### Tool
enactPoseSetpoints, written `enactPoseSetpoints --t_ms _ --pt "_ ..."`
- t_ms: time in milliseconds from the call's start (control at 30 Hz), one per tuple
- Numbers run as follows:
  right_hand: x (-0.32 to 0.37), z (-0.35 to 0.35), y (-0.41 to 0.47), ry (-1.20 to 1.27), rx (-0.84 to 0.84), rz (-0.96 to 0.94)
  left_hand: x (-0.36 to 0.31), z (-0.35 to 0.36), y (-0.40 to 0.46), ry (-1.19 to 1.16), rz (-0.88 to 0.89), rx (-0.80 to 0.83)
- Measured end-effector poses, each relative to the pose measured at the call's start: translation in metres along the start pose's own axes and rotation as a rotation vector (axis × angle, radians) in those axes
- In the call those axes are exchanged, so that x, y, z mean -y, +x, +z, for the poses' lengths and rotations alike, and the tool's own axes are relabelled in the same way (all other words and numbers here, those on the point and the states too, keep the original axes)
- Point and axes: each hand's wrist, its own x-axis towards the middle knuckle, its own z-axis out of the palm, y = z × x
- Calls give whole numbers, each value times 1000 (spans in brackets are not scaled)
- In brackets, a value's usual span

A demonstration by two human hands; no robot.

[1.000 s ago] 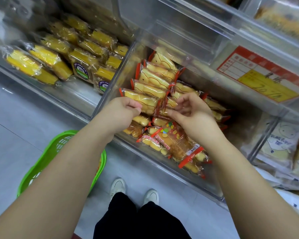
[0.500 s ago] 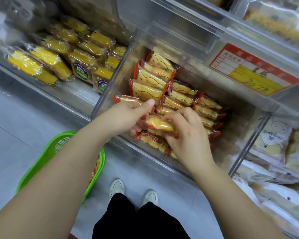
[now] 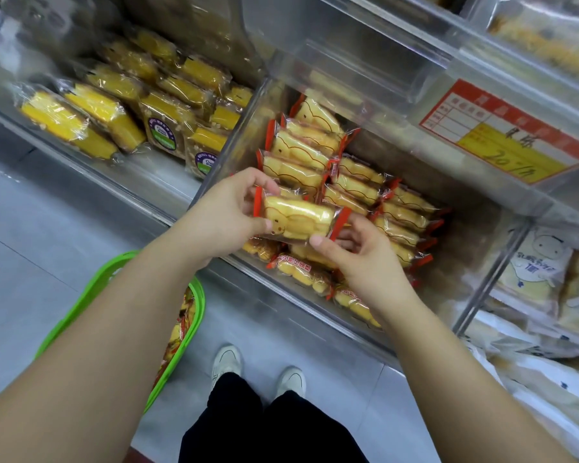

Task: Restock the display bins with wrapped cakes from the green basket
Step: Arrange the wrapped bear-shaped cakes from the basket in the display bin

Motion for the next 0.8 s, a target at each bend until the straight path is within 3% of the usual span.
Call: enactPoseSetpoints --t_ms 100,300,500,667,800 --pt "-1 12 9 -270 -86 -61 1 3 0 317 88 -146" --pt "15 39 29 -330 -140 -129 10 4 -13 340 200 -258" --pt "16 36 31 -106 -16 40 15 12 -15 487 216 -324" --pt "10 11 29 363 142 192 2 18 4 674 224 -313" --pt "7 32 27 240 73 109 0 12 12 813 275 -247"
